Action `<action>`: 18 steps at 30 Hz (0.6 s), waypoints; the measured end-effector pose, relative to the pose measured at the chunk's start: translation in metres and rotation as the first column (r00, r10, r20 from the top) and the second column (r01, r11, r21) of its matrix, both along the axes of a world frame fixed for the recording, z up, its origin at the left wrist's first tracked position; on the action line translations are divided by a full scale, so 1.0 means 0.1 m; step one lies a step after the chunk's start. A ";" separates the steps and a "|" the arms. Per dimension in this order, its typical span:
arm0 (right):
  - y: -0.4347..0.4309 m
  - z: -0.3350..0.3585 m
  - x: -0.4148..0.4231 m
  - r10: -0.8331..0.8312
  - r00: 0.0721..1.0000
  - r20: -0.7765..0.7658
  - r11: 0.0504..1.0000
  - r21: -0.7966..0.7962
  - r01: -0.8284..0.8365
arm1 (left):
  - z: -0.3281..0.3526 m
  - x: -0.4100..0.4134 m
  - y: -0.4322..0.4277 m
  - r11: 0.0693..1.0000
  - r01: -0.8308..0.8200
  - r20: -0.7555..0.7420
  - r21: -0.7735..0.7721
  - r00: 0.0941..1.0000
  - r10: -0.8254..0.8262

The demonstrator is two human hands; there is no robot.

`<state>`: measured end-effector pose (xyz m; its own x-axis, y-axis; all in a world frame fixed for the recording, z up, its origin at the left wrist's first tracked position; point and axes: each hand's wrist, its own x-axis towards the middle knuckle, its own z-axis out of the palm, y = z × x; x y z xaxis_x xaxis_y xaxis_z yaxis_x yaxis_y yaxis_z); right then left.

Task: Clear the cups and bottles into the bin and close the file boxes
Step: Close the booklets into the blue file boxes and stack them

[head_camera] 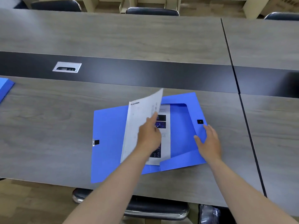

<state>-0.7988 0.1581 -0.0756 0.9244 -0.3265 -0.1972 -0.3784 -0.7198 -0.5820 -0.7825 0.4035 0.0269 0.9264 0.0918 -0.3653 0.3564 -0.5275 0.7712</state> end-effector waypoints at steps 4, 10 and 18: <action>-0.01 -0.01 0.00 -0.015 1.000 0.007 1.000 0.016 0.015 | -0.41 0.03 -0.37 0.986 0.099 -0.173 0.134 0.982 -0.075; 0.00 -0.03 0.00 -0.029 1.000 -0.006 1.000 -0.006 0.029 | -0.77 0.08 -0.37 0.877 0.173 -0.371 0.449 0.929 0.006; 0.01 -0.04 -0.01 -0.041 0.999 -0.022 0.999 -0.035 0.040 | -0.79 0.01 -0.01 0.786 0.394 -0.388 0.476 0.897 -0.214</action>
<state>-0.8001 0.1587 -0.0796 0.9056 -0.3707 -0.2060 -0.4206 -0.7234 -0.5475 -0.7814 0.4027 -0.0522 0.7926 0.0858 -0.6037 0.2685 -0.9380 0.2192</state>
